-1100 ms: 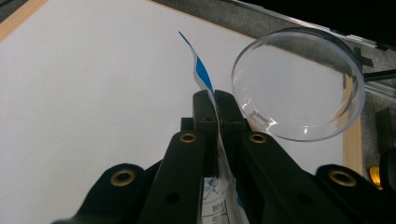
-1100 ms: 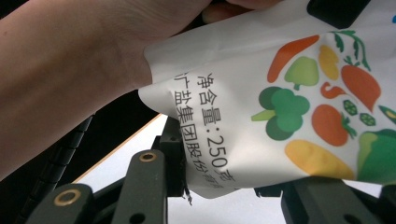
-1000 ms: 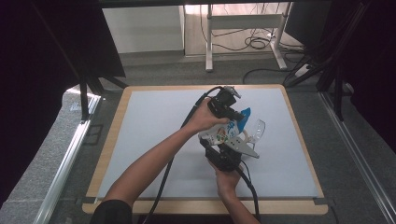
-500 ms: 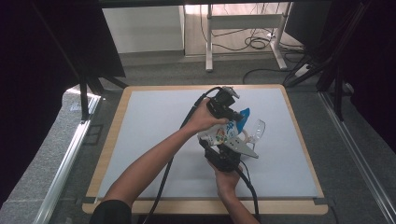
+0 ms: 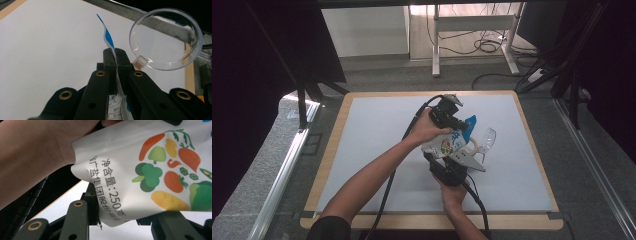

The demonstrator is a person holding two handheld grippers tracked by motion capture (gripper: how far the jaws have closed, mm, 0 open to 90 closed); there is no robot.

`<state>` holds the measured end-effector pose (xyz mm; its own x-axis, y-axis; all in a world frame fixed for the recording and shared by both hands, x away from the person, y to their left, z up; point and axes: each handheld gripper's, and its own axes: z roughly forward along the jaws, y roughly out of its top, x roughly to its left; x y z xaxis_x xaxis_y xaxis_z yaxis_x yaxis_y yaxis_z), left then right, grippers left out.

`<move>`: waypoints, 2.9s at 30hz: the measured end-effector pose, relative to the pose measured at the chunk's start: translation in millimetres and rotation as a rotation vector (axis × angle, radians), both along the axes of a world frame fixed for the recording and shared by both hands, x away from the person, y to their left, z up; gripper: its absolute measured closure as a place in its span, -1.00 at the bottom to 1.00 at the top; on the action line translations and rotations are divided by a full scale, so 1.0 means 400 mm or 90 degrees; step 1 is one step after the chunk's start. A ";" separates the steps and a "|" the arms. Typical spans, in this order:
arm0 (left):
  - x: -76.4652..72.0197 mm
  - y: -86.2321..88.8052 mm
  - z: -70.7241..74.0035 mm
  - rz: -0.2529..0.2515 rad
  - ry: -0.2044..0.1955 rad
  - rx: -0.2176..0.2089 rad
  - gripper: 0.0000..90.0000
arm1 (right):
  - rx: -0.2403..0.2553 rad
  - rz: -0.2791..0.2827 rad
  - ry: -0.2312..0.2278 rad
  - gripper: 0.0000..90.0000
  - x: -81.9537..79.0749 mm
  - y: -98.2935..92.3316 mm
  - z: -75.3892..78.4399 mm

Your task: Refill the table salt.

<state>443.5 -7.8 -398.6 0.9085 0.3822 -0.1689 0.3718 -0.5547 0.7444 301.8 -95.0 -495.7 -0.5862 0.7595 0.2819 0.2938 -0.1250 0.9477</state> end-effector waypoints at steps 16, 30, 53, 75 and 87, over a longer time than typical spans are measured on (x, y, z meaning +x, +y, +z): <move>-0.003 0.033 -0.018 0.013 0.007 -0.022 0.98 | -0.017 0.006 0.008 0.35 -0.007 0.004 -0.028; -0.016 0.056 -0.027 0.012 0.010 -0.038 0.98 | -0.059 0.020 0.050 0.27 -0.019 -0.031 -0.057; -0.045 0.094 -0.023 0.025 0.009 -0.050 0.98 | -0.111 0.022 0.090 0.22 -0.009 -0.041 -0.084; -0.060 0.122 -0.025 0.027 0.006 -0.077 0.99 | -0.183 0.029 0.116 -0.03 0.001 -0.044 -0.089; -0.067 0.138 -0.021 0.027 0.005 -0.093 0.99 | -0.170 0.023 0.122 -0.03 0.002 -0.060 -0.086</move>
<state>416.7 47.2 -407.1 0.8907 0.3907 -0.2324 0.3985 -0.4250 0.8128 302.6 -118.8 -530.3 -0.5700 0.8008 0.1837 0.4700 0.1344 0.8723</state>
